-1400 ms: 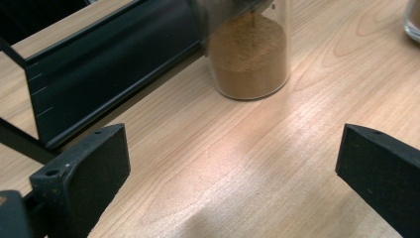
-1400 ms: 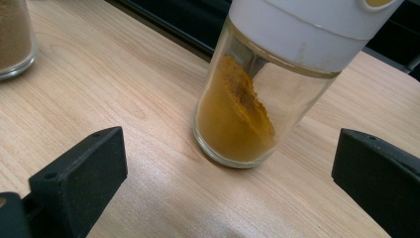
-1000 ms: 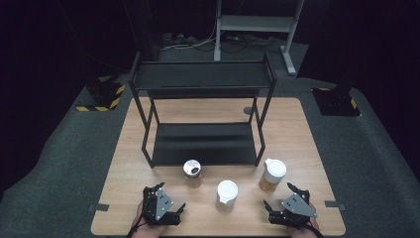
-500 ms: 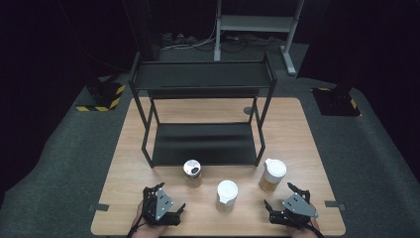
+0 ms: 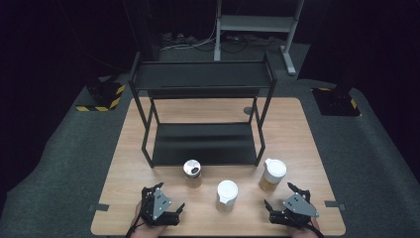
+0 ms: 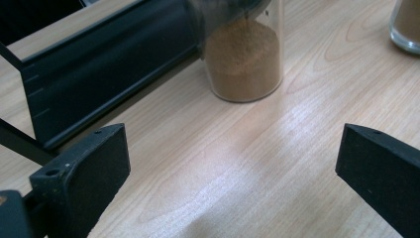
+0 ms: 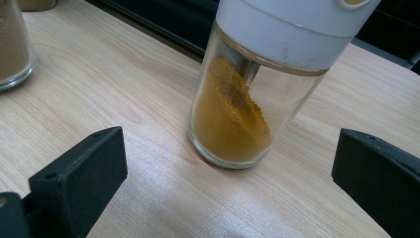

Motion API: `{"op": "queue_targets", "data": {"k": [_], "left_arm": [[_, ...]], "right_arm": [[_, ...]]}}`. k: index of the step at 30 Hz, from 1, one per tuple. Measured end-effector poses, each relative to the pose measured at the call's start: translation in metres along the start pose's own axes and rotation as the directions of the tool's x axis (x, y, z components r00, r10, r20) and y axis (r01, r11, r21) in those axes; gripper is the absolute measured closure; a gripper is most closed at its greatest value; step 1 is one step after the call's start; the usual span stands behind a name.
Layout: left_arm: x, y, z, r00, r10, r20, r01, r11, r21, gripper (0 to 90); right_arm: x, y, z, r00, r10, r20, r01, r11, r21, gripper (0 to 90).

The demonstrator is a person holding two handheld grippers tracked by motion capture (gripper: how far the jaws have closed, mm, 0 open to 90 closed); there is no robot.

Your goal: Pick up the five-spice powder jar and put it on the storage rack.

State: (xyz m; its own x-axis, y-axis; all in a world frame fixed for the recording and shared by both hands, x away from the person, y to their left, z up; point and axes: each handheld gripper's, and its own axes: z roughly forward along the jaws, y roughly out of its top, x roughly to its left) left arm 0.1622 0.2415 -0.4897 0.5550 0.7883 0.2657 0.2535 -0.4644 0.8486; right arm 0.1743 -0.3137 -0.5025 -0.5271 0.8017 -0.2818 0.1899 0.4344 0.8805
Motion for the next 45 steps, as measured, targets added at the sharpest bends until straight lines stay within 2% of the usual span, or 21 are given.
{"op": "queue_targets", "data": {"k": [21, 29, 45], "left_arm": [[0.001, 0.007, -0.012, 1.0000, -0.002, 0.007, 0.003, 0.9977, -0.068, 0.7], [0.002, 0.008, -0.015, 0.9997, -0.017, 0.016, 0.019, 0.9956, -0.092, 0.7], [0.000, 0.018, -0.011, 0.9993, -0.005, 0.037, 0.009, 0.9931, -0.117, 0.7]], "right_arm": [[-0.003, -0.001, 0.000, 0.9999, 0.009, -0.010, -0.009, 1.000, -0.005, 0.1], [-0.003, -0.001, 0.000, 0.9999, 0.007, -0.011, -0.007, 1.000, -0.004, 0.1], [-0.003, -0.001, 0.000, 0.9999, 0.006, -0.015, -0.006, 1.000, -0.005, 0.1]]}}
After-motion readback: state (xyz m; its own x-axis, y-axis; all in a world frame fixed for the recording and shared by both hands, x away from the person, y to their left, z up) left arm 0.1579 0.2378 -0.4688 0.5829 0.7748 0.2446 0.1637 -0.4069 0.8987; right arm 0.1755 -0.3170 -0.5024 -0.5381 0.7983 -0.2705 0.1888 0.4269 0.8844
